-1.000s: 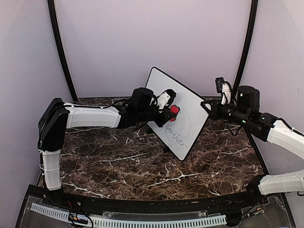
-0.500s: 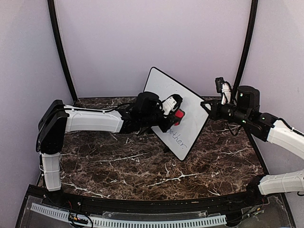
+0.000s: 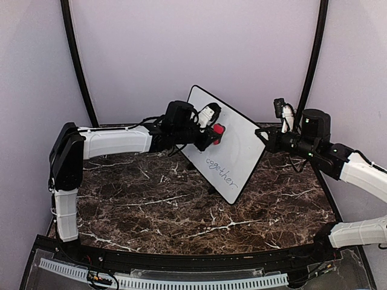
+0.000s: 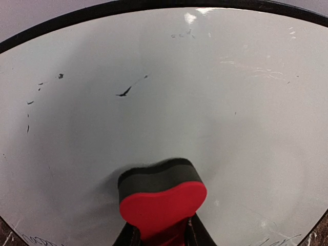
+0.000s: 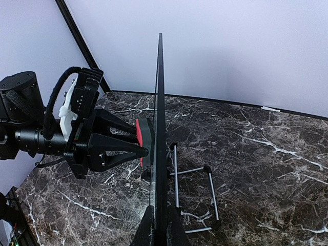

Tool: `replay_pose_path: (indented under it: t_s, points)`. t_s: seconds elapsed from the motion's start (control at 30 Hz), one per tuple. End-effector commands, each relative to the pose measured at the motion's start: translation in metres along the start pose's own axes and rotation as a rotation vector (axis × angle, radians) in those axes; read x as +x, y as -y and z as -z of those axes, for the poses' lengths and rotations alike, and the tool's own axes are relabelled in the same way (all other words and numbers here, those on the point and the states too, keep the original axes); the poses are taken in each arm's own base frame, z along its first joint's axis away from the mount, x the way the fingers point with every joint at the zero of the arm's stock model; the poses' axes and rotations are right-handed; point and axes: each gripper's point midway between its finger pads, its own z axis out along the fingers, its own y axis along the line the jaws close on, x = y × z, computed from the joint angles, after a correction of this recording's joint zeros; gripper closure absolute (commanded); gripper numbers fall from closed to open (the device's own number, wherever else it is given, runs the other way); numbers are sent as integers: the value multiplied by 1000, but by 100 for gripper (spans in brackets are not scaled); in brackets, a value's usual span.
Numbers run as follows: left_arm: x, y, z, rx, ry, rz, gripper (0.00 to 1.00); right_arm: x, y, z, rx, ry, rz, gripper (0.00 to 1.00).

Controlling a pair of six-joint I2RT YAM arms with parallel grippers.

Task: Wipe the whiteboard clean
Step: Erase the center of the whiteboard.

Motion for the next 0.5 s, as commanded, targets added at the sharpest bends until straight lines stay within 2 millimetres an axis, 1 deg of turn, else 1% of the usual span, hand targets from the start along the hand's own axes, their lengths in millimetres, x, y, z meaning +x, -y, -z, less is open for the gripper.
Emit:
replay_pose_path:
  t_s: [0.0,0.1,0.13,0.17,0.2,0.23,0.27,0.3,0.33,0.47]
  points:
    - [2,-3,-11,-6,3,32,85,51,-42,0,-230,-177,126,100]
    - [0,26,-13,60,9,3,85,50,-42,-1,-229,-177,128,100]
    - [0,44,-13,85,11,-28,85,51,-41,-1,-229,-178,127,100]
    - [2,53,-14,99,12,-44,85,50,-42,-2,-230,-177,127,100]
    - [0,72,-14,130,22,-70,85,51,-42,-2,-230,-177,127,100]
    - [2,81,-14,143,20,-84,85,51,-42,-2,-230,-179,126,100]
    - [1,97,-14,158,25,-113,85,52,-41,-3,-228,-181,125,100]
    - [1,103,-14,162,26,-125,85,52,-41,-3,-229,-181,125,100]
    - [1,115,-14,170,29,-141,85,53,-41,-3,-231,-183,124,100]
    - [-3,142,-11,206,44,-149,85,52,-41,-1,-229,-180,126,100]
